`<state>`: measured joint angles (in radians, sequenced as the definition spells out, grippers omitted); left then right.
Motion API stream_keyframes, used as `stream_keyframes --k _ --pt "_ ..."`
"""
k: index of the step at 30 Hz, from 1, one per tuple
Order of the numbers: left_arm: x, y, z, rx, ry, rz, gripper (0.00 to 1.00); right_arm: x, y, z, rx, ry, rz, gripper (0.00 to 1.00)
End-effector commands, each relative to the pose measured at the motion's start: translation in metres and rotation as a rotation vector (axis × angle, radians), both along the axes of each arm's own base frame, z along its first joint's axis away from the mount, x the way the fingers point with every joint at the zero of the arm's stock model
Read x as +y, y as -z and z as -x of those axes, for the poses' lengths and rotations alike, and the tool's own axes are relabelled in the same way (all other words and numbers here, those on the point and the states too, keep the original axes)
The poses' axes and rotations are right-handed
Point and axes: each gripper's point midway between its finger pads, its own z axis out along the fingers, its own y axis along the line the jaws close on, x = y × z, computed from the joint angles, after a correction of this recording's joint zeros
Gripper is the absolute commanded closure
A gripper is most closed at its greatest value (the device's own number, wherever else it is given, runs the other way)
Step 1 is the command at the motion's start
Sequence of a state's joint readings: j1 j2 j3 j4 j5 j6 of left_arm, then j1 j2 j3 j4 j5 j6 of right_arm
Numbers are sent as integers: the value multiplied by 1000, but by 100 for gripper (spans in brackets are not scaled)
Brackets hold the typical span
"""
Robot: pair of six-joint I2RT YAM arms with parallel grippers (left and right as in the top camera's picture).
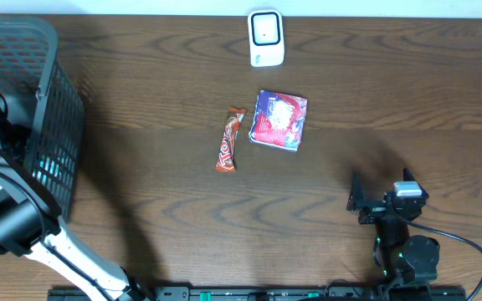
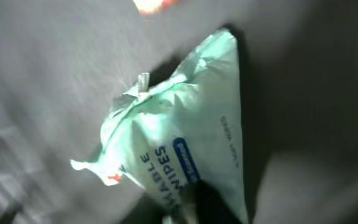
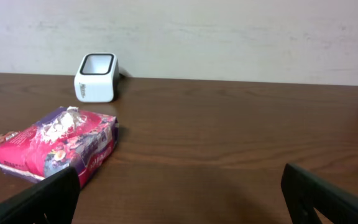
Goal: Scan the item barcode
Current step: 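Reach the left gripper into the basket and grasp the green wipes pack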
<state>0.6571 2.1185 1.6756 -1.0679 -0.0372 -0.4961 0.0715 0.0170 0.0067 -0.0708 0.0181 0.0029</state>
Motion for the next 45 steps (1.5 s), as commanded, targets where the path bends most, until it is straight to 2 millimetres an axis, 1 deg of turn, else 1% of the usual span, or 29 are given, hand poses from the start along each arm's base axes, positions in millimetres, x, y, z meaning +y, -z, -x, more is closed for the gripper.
stream_keyframes --k 1,2,6,7,8,10,12,13,14,16,19,20,22,23,25,26,27,28,30,33,37,41,42,43,45 --pt "-12 18 18 74 0 65 93 2 1 0 2 -8 -3 1" --pt "-12 11 14 54 -2 65 93 2 1 0 2 -8 -3 1" --pt "-16 -46 -14 -147 -6 81 93 2 1 0 2 -8 -3 1" --pt "-18 -63 -22 -210 -3 81 93 2 1 0 2 -8 -3 1" --pt "-19 -81 -30 -282 2 76 93 2 1 0 2 -8 -3 1" --pt "-24 -129 -49 -467 31 51 93 2 1 0 2 -8 -3 1" --pt "-30 -176 -60 -627 66 10 93 2 1 0 2 -8 -3 1" --pt "-33 -204 -62 -710 75 -23 93 2 1 0 2 -8 -3 1" --pt "-36 -226 -62 -772 75 -52 93 2 1 0 2 -8 -3 1" --pt "-44 -279 -54 -904 74 -133 93 2 1 0 2 -8 -3 1" --pt "-60 -340 -38 -1054 115 -244 93 2 1 0 1 -8 -3 1" --pt "-67 -361 -31 -1101 156 -295 93 2 1 0 2 -8 -3 1" --pt "-78 -388 -16 -1144 226 -392 92 2 1 0 2 -8 -3 1" --pt "-77 -393 -9 -1135 223 -431 87 2 1 0 2 -8 -3 1" --pt "-70 -392 5 -1084 177 -496 54 2 1 0 2 -8 -3 1" --pt "-65 -387 11 -1043 147 -517 37 2 1 0 2 -8 -3 1" --pt "-54 -372 17 -965 102 -537 19 2 1 0 2 -8 -3 1" --pt "-48 -363 18 -930 86 -541 14 2 1 0 2 -8 -3 1" --pt "-37 -339 13 -861 66 -524 12 2 1 0 2 -8 -3 1" --pt "-27 -298 -1 -771 71 -458 12 2 1 0 2 -8 -3 1" --pt "-15 -229 -17 -601 108 -340 12 2 1 0 2 -8 -3 1" --pt "-9 -165 -24 -446 129 -220 13 2 1 0 2 -8 -3 1" --pt "-8 -135 -26 -379 135 -164 15 2 1 0 2 -8 -3 1" --pt "-7 -119 -27 -345 140 -136 16 2 1 0 2 -8 -3 1" --pt "-5 -93 -29 -297 147 -96 18 2 1 0 2 -8 -3 1"
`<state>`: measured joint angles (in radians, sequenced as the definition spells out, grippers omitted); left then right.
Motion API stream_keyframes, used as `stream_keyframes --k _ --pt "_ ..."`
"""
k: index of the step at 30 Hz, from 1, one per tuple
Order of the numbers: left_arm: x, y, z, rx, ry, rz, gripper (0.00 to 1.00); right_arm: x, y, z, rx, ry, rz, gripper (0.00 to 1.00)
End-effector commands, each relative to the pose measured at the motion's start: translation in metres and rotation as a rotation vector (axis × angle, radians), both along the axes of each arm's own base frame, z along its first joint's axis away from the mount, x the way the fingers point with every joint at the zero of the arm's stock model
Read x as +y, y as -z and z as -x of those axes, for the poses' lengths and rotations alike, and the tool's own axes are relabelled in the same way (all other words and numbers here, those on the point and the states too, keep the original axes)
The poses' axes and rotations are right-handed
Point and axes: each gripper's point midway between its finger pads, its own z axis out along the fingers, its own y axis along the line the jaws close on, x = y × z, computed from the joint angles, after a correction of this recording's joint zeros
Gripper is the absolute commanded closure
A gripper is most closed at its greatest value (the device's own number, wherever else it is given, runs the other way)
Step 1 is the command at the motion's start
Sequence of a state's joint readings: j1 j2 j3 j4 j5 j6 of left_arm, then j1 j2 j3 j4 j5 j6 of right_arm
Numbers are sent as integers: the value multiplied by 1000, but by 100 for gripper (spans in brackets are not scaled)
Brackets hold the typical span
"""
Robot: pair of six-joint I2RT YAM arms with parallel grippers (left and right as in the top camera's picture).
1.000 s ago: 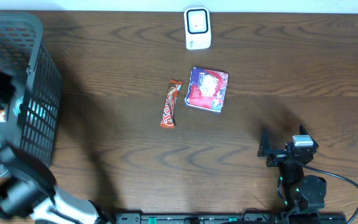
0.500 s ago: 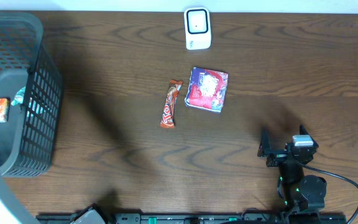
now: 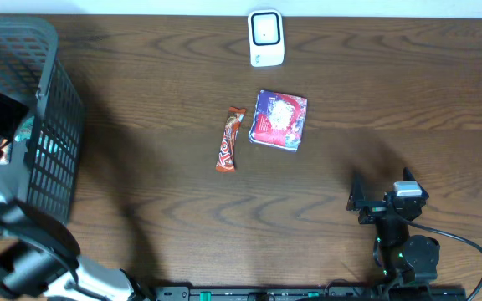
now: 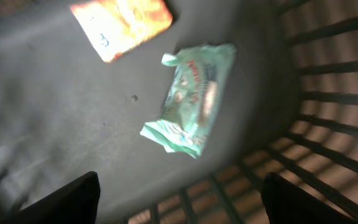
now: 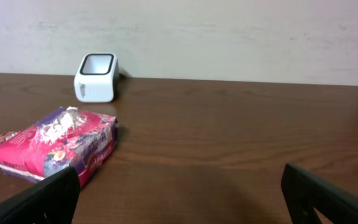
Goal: Scan the item barcode
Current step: 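Reach the left gripper into the basket and grasp the green wipes pack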
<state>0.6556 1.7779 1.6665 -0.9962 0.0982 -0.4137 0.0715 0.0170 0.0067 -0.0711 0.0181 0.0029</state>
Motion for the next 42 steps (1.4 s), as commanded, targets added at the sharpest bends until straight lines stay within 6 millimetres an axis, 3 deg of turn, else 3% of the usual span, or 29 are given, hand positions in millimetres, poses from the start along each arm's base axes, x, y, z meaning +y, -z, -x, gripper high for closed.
stream_keyframes --k 1,4,10,13,15,17,18,21,24,27,29,30,32,33,35,37,42 --pt "5 62 -5 135 53 68 18 2 1 0 1 -8 -3 1" --pt "7 97 -15 176 112 85 18 2 1 0 1 -8 -3 1" --pt "8 131 -23 207 121 109 20 2 1 0 1 -8 -3 1" --pt "7 145 -20 236 121 129 39 2 1 0 1 -8 -3 1" --pt "5 156 -17 262 121 150 65 2 1 0 1 -8 -3 1" --pt "3 161 -14 276 122 163 77 2 1 0 1 -8 -3 1" --pt "2 161 -13 282 122 168 93 2 1 0 1 -8 -3 1" --pt "4 149 -13 265 113 157 93 2 1 0 1 -8 -3 1" --pt "7 119 -20 201 82 140 93 2 1 0 1 -8 -3 1" --pt "7 71 -29 61 16 133 93 2 1 0 1 -8 -3 1" --pt "6 31 -33 -55 -36 117 93 2 1 0 1 -8 -3 1" --pt "5 -2 -35 -147 -48 92 93 2 1 0 1 -8 -3 1" --pt "-1 -49 -38 -273 -20 43 93 2 1 0 1 -8 -3 1" --pt "-9 -83 -37 -361 4 4 93 2 1 0 1 -8 -3 1" --pt "-22 -125 -33 -466 43 -36 93 2 1 0 1 -8 -3 1" --pt "-49 -168 -27 -584 114 -55 93 2 1 0 1 -8 -3 1" --pt "-133 -230 -22 -758 355 -50 93 2 1 0 1 -8 -3 1"
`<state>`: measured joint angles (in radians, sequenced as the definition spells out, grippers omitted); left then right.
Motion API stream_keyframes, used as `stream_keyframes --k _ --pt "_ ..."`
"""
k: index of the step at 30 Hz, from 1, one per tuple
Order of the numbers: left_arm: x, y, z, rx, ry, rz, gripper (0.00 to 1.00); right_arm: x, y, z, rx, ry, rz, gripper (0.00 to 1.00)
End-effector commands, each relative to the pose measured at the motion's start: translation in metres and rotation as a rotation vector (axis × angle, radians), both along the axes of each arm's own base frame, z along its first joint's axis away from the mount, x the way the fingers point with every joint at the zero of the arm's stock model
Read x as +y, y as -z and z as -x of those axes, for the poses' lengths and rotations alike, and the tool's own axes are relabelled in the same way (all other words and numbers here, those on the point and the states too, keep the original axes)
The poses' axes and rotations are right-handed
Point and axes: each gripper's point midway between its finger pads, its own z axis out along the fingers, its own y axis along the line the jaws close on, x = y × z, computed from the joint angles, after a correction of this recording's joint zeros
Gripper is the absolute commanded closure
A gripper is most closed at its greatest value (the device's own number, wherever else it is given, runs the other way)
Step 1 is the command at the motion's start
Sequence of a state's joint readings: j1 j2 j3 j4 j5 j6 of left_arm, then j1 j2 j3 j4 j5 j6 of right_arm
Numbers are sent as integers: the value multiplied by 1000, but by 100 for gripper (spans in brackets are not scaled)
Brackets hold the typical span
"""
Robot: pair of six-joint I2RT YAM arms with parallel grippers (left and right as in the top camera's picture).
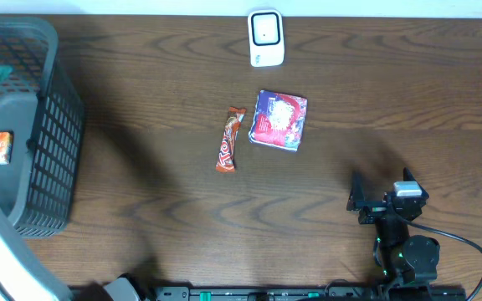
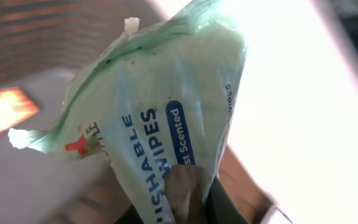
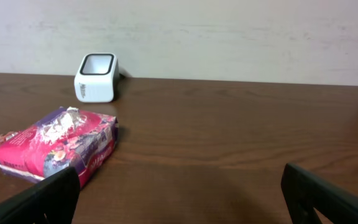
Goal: Scan the item barcode
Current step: 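Reach the left gripper into the basket and grasp the green wipes pack, then carry the green wipes pack out and drop it right of the pink package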
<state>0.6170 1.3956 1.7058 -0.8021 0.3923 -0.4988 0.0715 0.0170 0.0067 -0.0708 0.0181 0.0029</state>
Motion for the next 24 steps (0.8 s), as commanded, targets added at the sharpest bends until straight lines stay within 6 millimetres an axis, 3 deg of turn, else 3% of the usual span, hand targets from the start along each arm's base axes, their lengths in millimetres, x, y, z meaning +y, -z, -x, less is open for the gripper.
stream_keyframes --k 1,4,8,13,14,17,24 --pt "-84 -35 -9 -112 279 -20 93 2 1 0 2 -8 -3 1" --pt "-146 -40 -18 -128 478 -81 93 2 1 0 2 -8 -3 1" --pt "-233 -21 -28 -86 711 -69 93 2 1 0 2 -8 -3 1" --pt "-331 26 -35 29 953 -55 93 2 1 0 2 -8 -3 1" --pt "-359 42 -35 63 1021 -48 93 2 1 0 2 -8 -3 1" --pt "-412 77 -37 123 1135 -41 93 2 1 0 2 -8 -3 1" --pt "-496 153 -42 214 1287 -39 93 2 1 0 2 -8 -3 1"
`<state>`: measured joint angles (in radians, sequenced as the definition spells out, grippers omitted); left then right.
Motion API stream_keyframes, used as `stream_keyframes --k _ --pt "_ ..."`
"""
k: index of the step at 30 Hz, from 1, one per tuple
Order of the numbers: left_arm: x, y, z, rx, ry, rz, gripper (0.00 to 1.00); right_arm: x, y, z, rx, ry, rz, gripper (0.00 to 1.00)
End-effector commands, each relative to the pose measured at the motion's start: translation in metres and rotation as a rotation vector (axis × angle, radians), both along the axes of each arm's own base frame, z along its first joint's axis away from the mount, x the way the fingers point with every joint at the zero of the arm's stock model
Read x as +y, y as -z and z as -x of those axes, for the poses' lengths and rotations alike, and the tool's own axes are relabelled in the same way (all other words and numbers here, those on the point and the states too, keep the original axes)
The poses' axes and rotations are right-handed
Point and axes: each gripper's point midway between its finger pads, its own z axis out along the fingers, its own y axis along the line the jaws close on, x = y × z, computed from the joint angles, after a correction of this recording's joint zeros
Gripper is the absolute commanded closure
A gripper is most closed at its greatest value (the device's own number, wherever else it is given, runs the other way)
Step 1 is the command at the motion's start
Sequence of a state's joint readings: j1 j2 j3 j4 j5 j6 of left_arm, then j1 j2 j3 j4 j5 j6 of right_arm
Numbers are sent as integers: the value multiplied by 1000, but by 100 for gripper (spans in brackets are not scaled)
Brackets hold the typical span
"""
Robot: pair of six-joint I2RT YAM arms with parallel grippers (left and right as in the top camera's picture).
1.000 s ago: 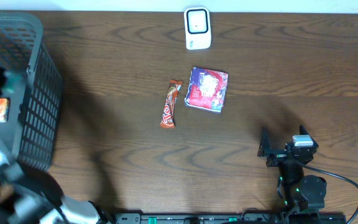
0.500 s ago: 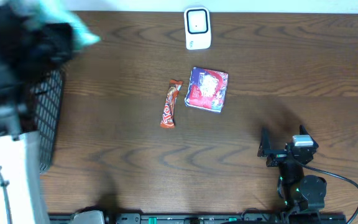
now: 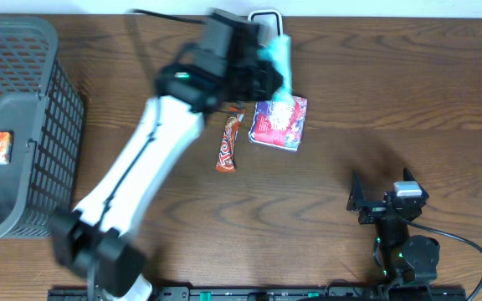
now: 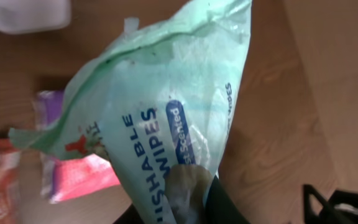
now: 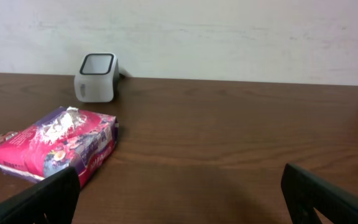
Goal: Scan the item barcode
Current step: 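Carry the green wipes pack out and drop it right of the pink package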
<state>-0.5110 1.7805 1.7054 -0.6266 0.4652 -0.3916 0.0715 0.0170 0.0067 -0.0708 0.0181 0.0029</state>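
Note:
My left gripper [image 4: 188, 199] is shut on a pale green pack of flushable wipes [image 4: 166, 106]. In the overhead view the wipes pack [image 3: 276, 60] hangs in the air just right of the white barcode scanner [image 3: 262, 17], which my left arm partly hides. The scanner [image 5: 96, 76] stands at the back of the table, seen whole in the right wrist view. My right gripper [image 5: 179, 190] rests open near the table's front right, with nothing between its fingers.
A pink and purple tissue pack [image 3: 279, 124] and a red candy bar [image 3: 228, 142] lie mid-table, below the held wipes. A dark mesh basket [image 3: 44, 167] stands at the left edge with an orange packet inside.
My left arm has come from over the basket at the far left to the middle back of the table, still holding the wipes, now beside the scanner. The right arm has not moved.
My left gripper was low inside the basket against the wipes pack. Then it was open above the pack lying on the basket floor. Then it was shut on the pack, lifted over the basket. Now the pack is held next to the scanner.

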Motion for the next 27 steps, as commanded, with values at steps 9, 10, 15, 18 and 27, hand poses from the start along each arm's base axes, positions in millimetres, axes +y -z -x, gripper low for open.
stream_keyframes --k 9,10,15,18,27 --pt "-78 105 17 135 122 -72 92 2 1 0 2 -8 -3 1" --pt "-80 111 17 137 123 -79 92 2 1 0 2 -8 -3 1" --pt "-70 146 2 136 0 -194 60 2 1 0 2 -8 -3 1" --pt "-71 149 2 145 -4 -194 47 2 1 0 2 -8 -3 1" --pt "-74 88 8 92 37 -75 33 2 1 0 2 -8 -3 1"
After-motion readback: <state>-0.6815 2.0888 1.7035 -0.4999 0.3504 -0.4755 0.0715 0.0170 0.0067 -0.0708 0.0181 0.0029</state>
